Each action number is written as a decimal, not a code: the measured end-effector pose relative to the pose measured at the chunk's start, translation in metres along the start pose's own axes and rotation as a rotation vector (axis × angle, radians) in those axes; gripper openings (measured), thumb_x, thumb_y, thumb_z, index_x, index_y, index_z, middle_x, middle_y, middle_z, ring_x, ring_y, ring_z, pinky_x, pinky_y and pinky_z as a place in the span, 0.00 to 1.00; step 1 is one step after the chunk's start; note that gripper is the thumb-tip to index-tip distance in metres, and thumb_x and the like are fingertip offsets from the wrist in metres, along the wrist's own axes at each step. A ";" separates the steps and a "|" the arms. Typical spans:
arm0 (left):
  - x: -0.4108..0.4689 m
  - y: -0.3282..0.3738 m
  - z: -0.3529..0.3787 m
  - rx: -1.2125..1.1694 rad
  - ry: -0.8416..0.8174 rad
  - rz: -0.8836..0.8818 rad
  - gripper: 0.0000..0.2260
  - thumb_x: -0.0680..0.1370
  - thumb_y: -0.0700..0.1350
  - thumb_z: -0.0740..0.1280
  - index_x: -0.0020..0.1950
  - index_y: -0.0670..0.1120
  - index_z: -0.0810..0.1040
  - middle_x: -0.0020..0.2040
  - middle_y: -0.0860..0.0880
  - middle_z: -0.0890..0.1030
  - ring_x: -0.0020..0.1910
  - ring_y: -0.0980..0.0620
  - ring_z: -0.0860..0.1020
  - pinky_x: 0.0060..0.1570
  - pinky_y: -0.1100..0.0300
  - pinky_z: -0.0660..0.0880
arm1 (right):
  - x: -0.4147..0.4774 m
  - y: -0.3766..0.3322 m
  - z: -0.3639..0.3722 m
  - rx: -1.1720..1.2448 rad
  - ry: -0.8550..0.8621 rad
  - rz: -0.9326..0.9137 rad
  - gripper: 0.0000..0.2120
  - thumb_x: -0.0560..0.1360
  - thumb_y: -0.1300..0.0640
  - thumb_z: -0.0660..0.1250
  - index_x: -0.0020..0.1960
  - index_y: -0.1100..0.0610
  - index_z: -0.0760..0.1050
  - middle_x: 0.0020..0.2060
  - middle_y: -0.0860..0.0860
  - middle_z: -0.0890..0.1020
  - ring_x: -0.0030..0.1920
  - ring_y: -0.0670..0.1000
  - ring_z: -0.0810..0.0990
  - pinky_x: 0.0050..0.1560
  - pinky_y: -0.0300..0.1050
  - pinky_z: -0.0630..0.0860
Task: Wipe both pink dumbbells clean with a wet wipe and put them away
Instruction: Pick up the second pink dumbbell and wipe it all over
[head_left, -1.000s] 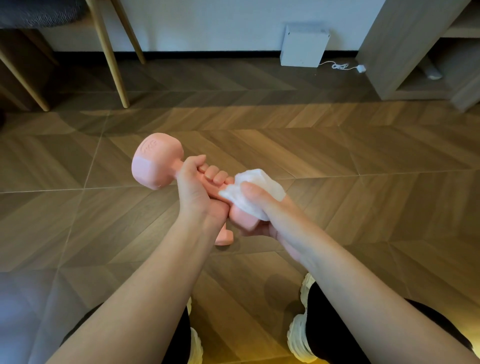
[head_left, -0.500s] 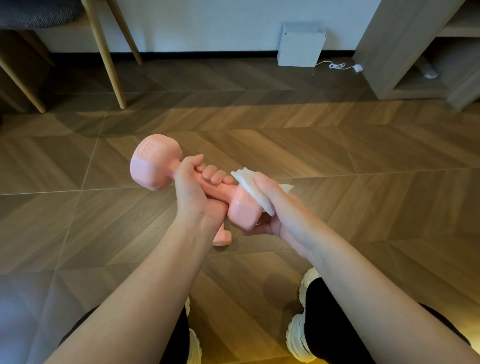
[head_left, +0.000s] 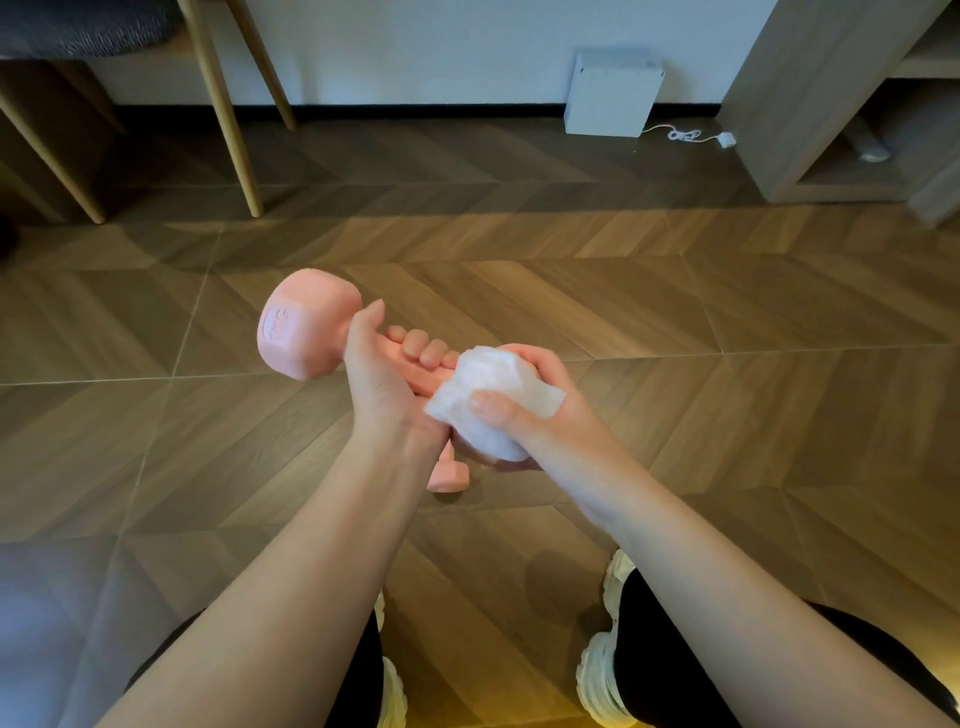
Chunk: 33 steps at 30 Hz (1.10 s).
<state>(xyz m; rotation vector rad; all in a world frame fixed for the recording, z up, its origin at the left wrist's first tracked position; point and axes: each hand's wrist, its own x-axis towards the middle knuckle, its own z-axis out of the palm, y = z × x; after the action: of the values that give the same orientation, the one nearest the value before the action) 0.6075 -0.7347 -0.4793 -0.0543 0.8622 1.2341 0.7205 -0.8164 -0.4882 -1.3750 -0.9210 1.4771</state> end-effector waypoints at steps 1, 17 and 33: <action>0.000 0.000 0.001 0.014 -0.005 0.010 0.17 0.78 0.49 0.63 0.34 0.48 0.60 0.25 0.52 0.59 0.22 0.54 0.59 0.27 0.63 0.62 | -0.001 -0.001 0.002 0.001 0.004 0.038 0.29 0.68 0.44 0.76 0.64 0.46 0.69 0.58 0.45 0.79 0.46 0.45 0.85 0.41 0.49 0.84; -0.002 -0.005 0.004 0.007 -0.103 0.003 0.16 0.78 0.47 0.62 0.32 0.48 0.60 0.25 0.52 0.58 0.23 0.54 0.58 0.26 0.63 0.59 | -0.003 -0.005 -0.001 0.101 0.071 0.088 0.17 0.76 0.45 0.68 0.63 0.45 0.70 0.55 0.53 0.81 0.39 0.47 0.83 0.38 0.50 0.81; -0.003 -0.003 0.004 0.036 -0.111 0.000 0.17 0.77 0.46 0.60 0.30 0.49 0.60 0.24 0.53 0.58 0.22 0.54 0.57 0.26 0.62 0.60 | -0.003 -0.005 -0.013 0.192 -0.103 0.145 0.22 0.78 0.45 0.65 0.69 0.49 0.69 0.62 0.60 0.79 0.50 0.58 0.83 0.50 0.63 0.82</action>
<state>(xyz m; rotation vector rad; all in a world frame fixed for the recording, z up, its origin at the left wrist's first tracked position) 0.6122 -0.7370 -0.4761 0.0430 0.7875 1.2101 0.7340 -0.8182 -0.4838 -1.2553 -0.7328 1.7131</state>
